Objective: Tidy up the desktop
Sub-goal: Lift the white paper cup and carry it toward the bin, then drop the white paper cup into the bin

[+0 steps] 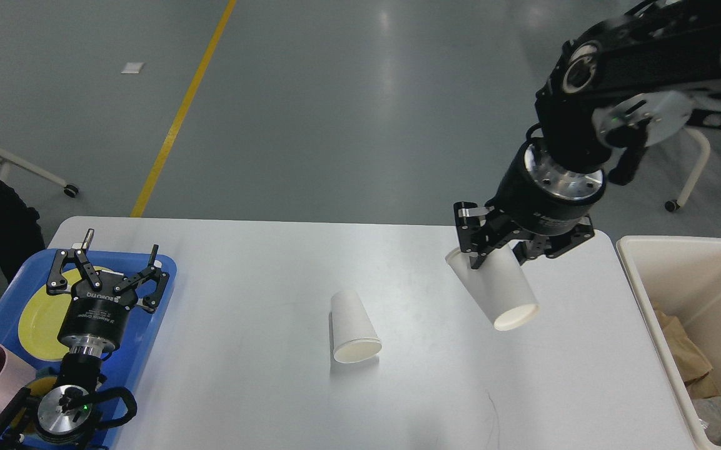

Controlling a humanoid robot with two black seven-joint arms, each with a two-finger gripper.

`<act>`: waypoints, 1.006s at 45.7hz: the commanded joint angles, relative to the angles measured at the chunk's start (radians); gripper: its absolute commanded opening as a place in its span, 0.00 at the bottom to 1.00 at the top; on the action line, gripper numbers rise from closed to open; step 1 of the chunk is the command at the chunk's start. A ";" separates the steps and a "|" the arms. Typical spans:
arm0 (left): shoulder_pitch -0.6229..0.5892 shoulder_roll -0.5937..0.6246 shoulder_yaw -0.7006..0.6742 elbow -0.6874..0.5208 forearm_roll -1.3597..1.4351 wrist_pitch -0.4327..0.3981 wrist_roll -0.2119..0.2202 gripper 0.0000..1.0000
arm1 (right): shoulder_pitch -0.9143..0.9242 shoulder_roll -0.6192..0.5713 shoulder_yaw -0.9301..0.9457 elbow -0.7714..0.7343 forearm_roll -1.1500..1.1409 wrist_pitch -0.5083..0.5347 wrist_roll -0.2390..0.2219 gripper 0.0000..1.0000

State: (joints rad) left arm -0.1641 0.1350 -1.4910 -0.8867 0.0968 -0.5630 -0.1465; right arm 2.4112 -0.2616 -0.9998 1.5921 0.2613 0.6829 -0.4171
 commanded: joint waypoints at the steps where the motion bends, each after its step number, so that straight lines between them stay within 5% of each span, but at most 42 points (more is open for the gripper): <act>1: 0.000 0.000 0.000 0.000 0.000 0.000 0.001 0.96 | 0.132 -0.074 -0.115 0.075 -0.008 0.073 0.001 0.00; 9: 0.000 0.000 0.000 0.000 0.001 0.000 -0.001 0.96 | 0.227 -0.076 -0.328 0.135 -0.011 0.075 0.058 0.00; 18: 0.000 0.000 0.000 0.000 0.001 0.000 -0.001 0.96 | 0.347 -0.028 -0.548 0.141 -0.025 0.078 0.222 0.00; 26: 0.000 0.000 0.000 0.000 0.000 0.000 -0.001 0.96 | 0.350 -0.041 -0.615 0.135 -0.042 0.049 0.225 0.00; 34: 0.000 0.000 0.000 0.000 0.000 0.000 -0.001 0.96 | 0.260 -0.105 -0.709 0.123 -0.097 -0.095 0.225 0.00; 46: 0.000 0.000 0.000 0.000 0.000 0.000 -0.001 0.96 | -0.179 -0.350 -0.715 -0.170 -0.205 -0.299 0.222 0.00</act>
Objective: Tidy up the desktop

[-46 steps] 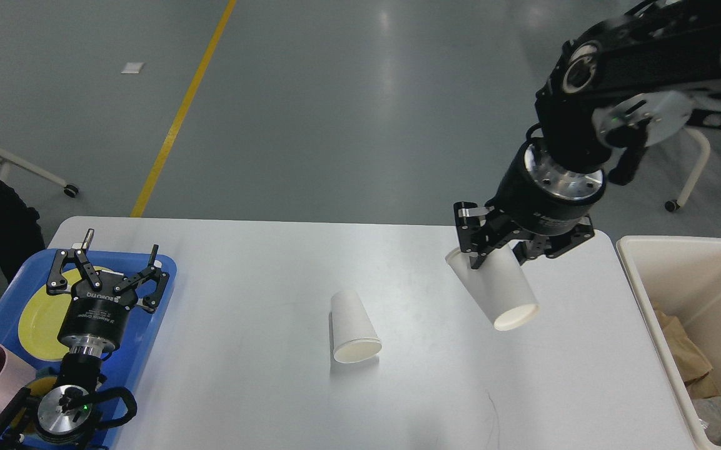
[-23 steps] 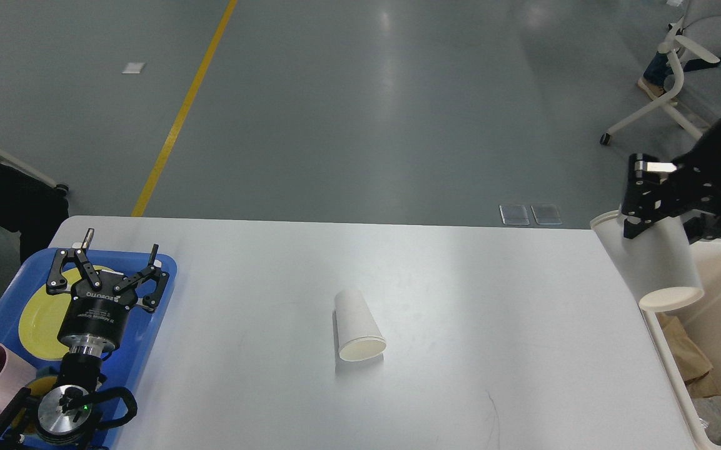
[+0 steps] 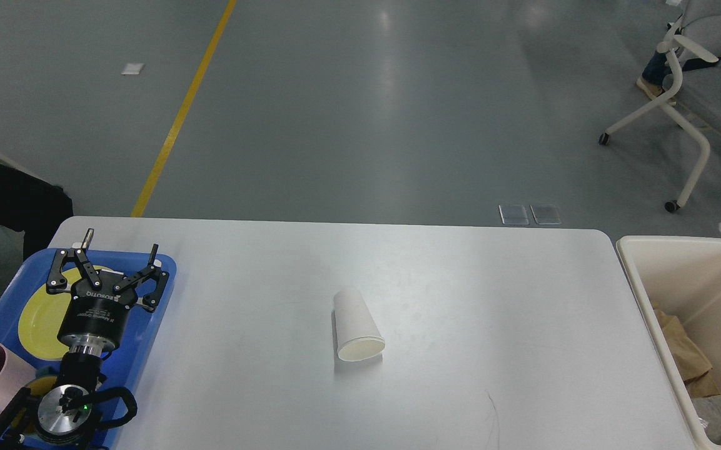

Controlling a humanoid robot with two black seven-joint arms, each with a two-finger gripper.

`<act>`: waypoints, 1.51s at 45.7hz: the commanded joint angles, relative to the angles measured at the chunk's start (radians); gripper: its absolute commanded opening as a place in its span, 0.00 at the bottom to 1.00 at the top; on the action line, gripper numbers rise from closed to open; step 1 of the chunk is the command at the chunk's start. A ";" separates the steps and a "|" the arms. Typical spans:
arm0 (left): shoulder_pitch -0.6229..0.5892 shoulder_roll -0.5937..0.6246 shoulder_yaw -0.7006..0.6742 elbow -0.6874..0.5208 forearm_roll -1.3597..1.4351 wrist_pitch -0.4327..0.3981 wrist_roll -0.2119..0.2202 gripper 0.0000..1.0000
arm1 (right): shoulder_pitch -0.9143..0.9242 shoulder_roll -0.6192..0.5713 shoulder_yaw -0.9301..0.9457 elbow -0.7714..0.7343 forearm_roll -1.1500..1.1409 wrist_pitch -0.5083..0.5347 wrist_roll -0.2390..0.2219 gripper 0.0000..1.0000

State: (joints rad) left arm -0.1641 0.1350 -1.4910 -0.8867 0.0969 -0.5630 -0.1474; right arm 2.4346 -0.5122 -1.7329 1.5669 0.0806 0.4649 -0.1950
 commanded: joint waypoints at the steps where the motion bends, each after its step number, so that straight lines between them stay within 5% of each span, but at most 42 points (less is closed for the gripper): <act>1: 0.000 0.000 0.000 0.000 0.000 0.000 0.000 0.96 | -0.247 -0.115 0.024 -0.175 -0.024 -0.097 0.000 0.00; 9: 0.000 0.000 0.000 0.000 0.001 0.000 0.000 0.96 | -0.627 -0.247 0.191 -0.399 -0.024 -0.258 0.000 0.00; 17: 0.000 0.000 0.000 0.000 0.000 0.000 0.000 0.96 | -1.095 -0.239 0.447 -0.689 -0.019 -0.365 0.002 0.00; 30: 0.000 0.000 0.000 0.000 0.000 0.000 0.000 0.96 | -1.799 0.066 0.857 -1.424 -0.013 -0.381 0.002 0.00; 35: 0.000 0.000 0.000 0.000 0.000 0.000 0.000 0.96 | -1.908 0.164 0.866 -1.591 -0.005 -0.413 0.002 0.00; 45: 0.000 0.000 0.000 0.000 0.000 0.000 0.002 0.96 | -1.919 0.190 0.863 -1.596 -0.004 -0.434 0.000 0.00; 50: 0.000 0.000 0.000 0.000 0.000 0.000 0.002 0.96 | -1.928 0.192 0.855 -1.605 -0.005 -0.471 0.002 0.94; 51: 0.000 0.000 0.000 0.000 0.000 0.000 0.000 0.96 | -1.927 0.193 0.855 -1.605 -0.005 -0.482 0.002 1.00; 69: 0.000 0.000 -0.002 0.000 0.000 0.000 0.002 0.96 | -1.930 0.202 0.859 -1.590 -0.005 -0.486 0.000 1.00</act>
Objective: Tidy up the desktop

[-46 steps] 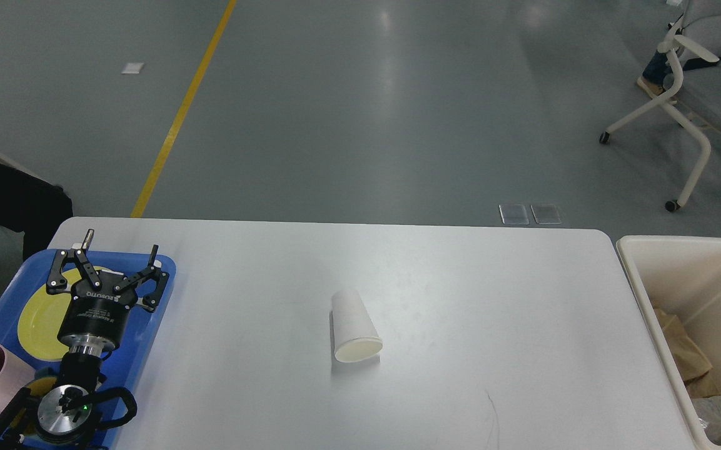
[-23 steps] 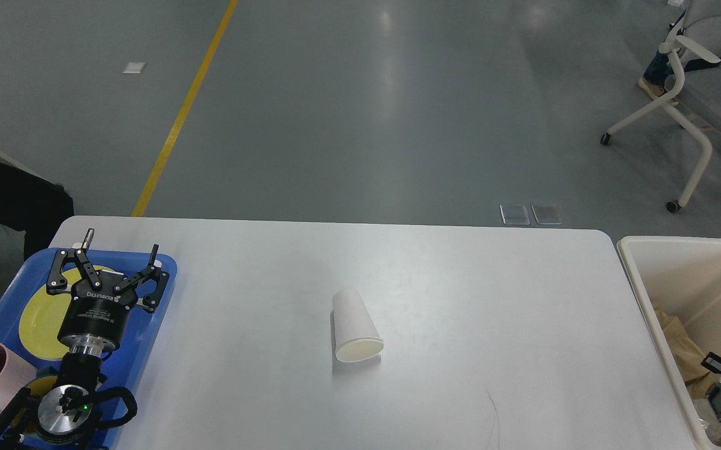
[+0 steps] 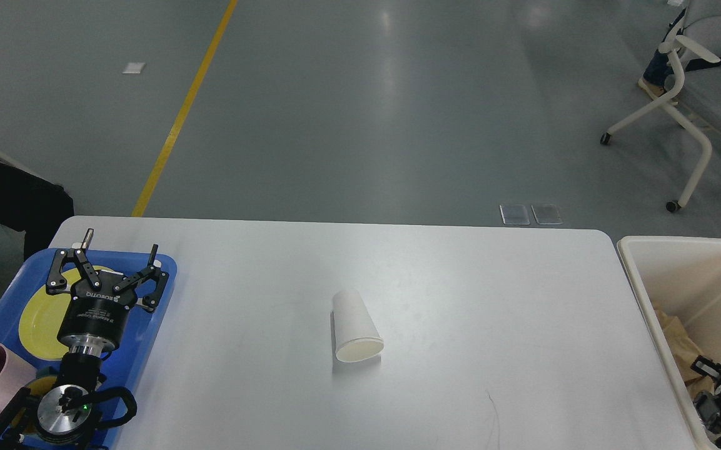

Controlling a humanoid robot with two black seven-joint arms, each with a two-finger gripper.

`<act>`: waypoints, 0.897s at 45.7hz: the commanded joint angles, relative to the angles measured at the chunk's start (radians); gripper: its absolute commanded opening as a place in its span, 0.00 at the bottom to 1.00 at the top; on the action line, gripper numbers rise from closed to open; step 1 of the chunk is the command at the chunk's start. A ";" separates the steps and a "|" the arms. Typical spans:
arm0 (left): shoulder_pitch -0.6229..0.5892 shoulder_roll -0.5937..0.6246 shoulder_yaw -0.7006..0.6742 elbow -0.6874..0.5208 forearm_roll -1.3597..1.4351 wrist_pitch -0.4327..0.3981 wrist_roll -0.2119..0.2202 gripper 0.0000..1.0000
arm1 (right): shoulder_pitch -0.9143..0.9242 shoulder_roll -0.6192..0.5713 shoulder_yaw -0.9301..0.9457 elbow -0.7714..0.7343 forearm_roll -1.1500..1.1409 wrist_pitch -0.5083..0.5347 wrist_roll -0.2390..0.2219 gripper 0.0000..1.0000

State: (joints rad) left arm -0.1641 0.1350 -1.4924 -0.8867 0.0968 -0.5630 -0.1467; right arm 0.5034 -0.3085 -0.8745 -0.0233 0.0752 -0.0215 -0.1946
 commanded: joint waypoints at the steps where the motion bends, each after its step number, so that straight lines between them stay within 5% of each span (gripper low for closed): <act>1: 0.000 0.000 0.000 0.000 0.000 0.000 -0.001 0.96 | 0.001 -0.001 0.002 0.000 0.000 0.000 0.000 1.00; 41: 0.000 0.000 0.000 0.000 0.000 0.000 -0.001 0.96 | 0.075 -0.021 0.002 0.029 0.000 0.041 -0.003 1.00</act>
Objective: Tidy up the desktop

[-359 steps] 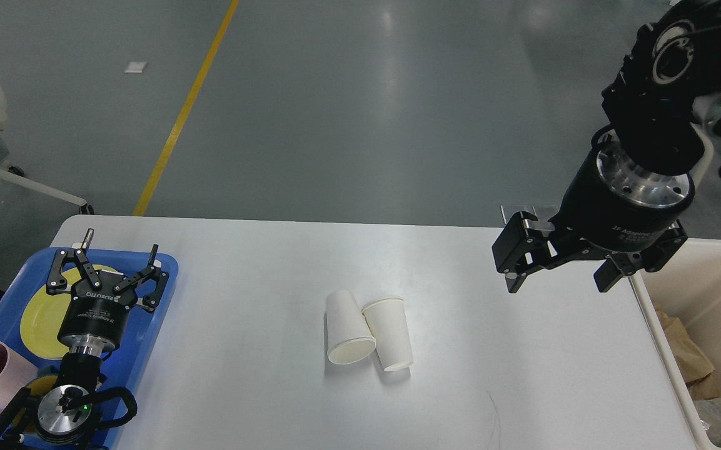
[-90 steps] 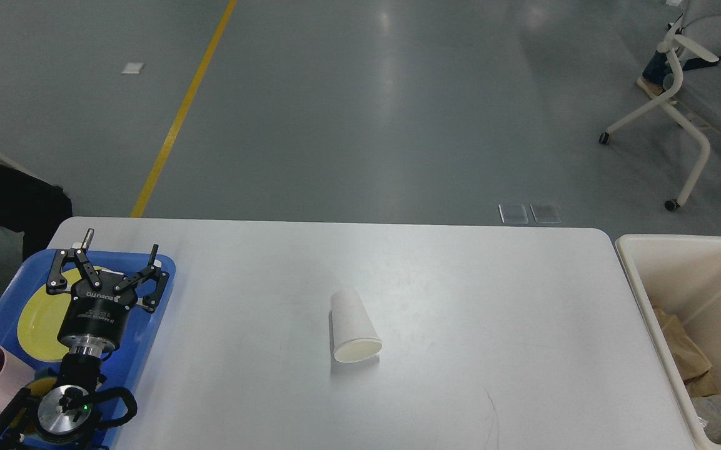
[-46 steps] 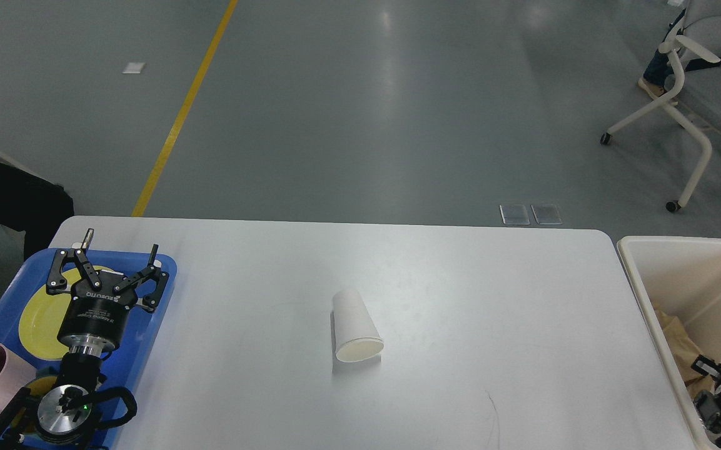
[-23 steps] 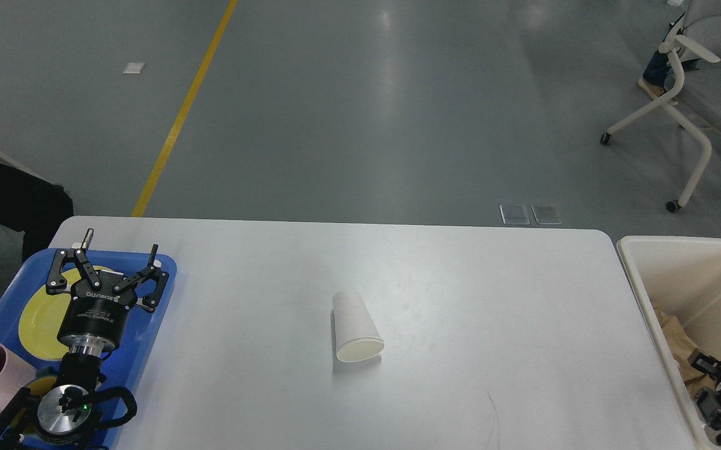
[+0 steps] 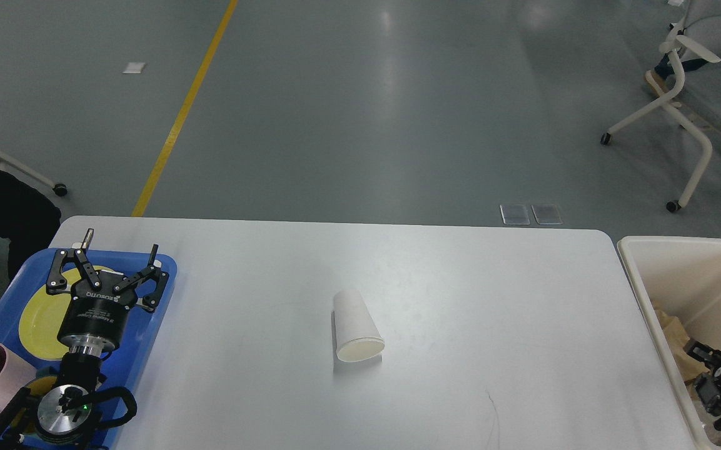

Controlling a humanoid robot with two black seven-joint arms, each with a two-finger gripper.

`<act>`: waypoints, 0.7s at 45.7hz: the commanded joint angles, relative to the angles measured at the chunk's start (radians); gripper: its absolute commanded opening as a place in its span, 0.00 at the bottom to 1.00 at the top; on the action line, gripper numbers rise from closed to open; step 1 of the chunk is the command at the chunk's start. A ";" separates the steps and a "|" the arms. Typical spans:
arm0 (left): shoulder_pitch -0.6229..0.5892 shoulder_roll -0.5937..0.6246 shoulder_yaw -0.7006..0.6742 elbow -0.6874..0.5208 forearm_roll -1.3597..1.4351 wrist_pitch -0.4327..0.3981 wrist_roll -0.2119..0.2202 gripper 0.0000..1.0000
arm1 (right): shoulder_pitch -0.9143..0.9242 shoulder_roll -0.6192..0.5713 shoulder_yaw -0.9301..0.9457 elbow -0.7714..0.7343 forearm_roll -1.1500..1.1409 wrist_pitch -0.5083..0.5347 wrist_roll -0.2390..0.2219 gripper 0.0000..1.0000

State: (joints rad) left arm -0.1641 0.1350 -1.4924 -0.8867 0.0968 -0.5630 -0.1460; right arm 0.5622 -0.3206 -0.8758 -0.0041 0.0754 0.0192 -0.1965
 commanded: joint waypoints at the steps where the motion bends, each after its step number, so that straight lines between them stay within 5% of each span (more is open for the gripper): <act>1: 0.000 0.000 0.000 0.000 0.000 0.000 0.000 0.96 | 0.019 -0.015 0.001 0.018 0.000 0.002 -0.001 1.00; 11: 0.000 0.000 0.001 0.000 0.000 0.000 0.000 0.96 | 0.103 -0.083 0.001 0.125 -0.006 0.010 -0.008 1.00; 19: 0.000 0.000 0.000 0.000 0.000 0.000 -0.001 0.96 | 0.260 -0.207 -0.025 0.366 -0.026 0.010 -0.023 1.00; 32: 0.000 0.000 0.001 0.000 0.000 0.000 0.000 0.96 | 0.827 -0.291 -0.363 0.884 -0.066 0.146 -0.047 1.00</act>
State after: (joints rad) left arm -0.1641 0.1350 -1.4920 -0.8866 0.0969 -0.5630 -0.1470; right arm 1.1625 -0.6105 -1.1017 0.6884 0.0108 0.0880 -0.2426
